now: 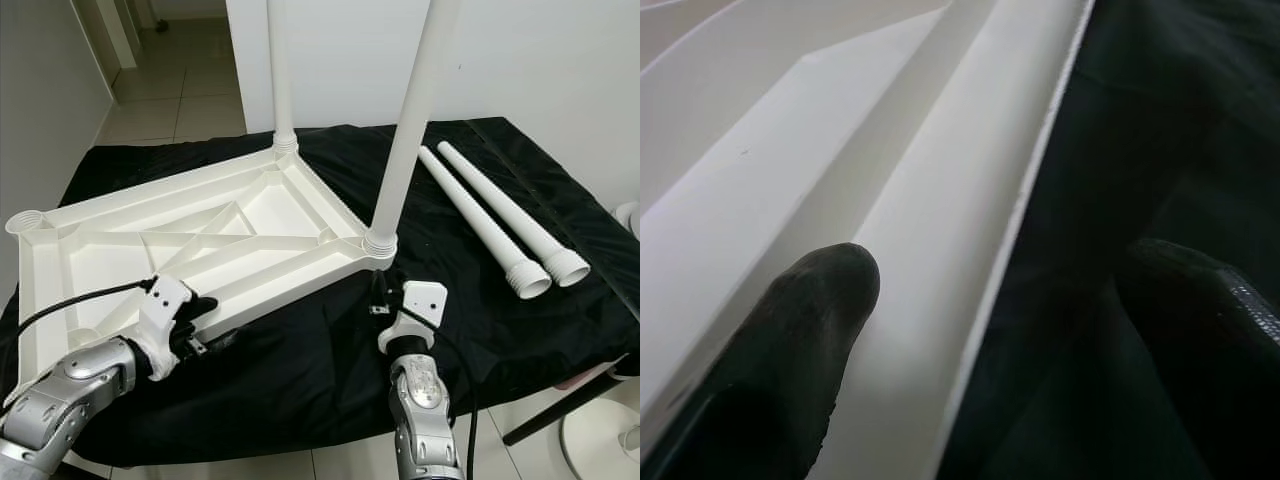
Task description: Building children table
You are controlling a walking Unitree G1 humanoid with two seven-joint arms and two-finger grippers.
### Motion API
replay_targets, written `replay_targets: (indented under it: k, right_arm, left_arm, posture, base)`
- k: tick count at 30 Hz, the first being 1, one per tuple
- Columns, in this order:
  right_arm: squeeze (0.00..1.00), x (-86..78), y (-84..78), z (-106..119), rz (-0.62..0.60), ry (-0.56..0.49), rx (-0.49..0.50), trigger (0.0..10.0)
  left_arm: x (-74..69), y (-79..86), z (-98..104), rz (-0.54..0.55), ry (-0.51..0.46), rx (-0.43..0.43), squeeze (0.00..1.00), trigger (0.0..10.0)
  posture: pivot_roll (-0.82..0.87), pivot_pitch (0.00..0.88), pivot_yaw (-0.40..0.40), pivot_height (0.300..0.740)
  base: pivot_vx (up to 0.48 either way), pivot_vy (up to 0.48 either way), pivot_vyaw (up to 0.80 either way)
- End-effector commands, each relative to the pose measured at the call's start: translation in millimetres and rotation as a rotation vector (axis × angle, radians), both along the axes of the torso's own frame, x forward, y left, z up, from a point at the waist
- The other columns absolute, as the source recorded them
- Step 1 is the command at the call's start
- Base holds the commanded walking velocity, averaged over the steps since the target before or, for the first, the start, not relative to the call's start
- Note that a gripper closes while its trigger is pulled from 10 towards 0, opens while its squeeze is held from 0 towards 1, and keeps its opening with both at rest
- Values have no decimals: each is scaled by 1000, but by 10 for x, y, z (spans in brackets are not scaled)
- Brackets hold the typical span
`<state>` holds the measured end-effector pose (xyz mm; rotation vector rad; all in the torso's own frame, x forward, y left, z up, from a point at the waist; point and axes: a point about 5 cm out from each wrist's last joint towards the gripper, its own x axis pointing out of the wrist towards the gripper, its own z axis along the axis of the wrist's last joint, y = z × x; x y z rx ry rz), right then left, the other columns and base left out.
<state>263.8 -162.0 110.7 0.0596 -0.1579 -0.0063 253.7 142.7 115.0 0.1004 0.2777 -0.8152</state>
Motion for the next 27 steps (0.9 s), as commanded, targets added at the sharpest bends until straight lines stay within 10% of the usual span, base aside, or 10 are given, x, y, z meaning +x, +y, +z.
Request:
replay_targets:
  k: [1, 19, 20, 22, 23, 27]
  right_arm:
    - [0, 5, 18, -25, 6, 11, -1, 10000]
    - [0, 23, -29, 10, -2, 5, -16, 10000]
    - [0, 26, -36, 15, -4, 4, -16, 10000]
    - [0, 30, -42, 20, -6, 3, -17, 10000]
    - [0, 33, -44, 21, -7, 3, -17, 10000]
    - [0, 45, -32, 22, -4, 3, -17, 10000]
  left_arm:
    - [-145, -63, -33, -284, 67, -22, 0, 10000]
    - [-54, -45, -167, -153, 51, 54, 0, 10000]
    - [-59, -44, -173, -149, 53, 51, 0, 4078]
    - [-59, -45, -179, -144, 46, 48, 0, 2941]
    - [-59, -46, -180, -142, 40, 50, 0, 0]
    - [-60, -38, -182, -136, 33, 56, 0, 0]
  posture:
    - [-82, 0, 36, 740]
    - [-90, 0, 15, 740]
    - [-88, 0, 11, 740]
    - [-88, 0, 11, 740]
    - [-86, 0, 8, 740]
    - [-86, 0, 8, 740]
  base:
    - [0, 0, 0]
    - [0, 0, 0]
    - [0, 0, 0]
    - [0, 0, 0]
    - [0, 0, 0]
    - [0, 0, 0]
